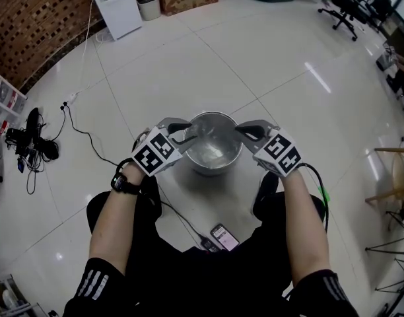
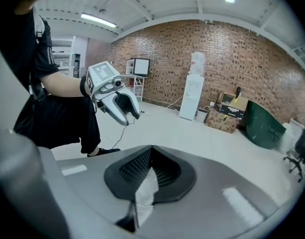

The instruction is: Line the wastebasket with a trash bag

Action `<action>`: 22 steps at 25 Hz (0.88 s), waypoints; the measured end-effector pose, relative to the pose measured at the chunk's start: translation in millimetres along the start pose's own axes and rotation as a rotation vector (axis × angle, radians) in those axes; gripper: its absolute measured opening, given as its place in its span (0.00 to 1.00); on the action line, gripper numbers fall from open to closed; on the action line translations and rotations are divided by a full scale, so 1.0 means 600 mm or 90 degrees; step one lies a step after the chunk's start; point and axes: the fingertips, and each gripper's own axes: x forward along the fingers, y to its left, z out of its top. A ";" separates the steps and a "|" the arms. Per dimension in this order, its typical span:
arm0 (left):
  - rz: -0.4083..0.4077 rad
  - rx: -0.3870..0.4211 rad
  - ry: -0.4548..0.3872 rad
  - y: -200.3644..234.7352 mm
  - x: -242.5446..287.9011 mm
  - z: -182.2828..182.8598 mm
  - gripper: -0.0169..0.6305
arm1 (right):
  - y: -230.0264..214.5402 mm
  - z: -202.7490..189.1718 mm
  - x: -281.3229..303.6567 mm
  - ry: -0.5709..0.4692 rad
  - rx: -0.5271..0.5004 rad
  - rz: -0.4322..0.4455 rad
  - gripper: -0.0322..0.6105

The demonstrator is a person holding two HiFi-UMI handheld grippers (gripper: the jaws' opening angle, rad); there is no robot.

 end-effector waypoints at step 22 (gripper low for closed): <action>0.005 0.076 0.015 0.016 -0.008 0.024 0.24 | -0.036 0.040 -0.005 -0.041 -0.027 -0.037 0.06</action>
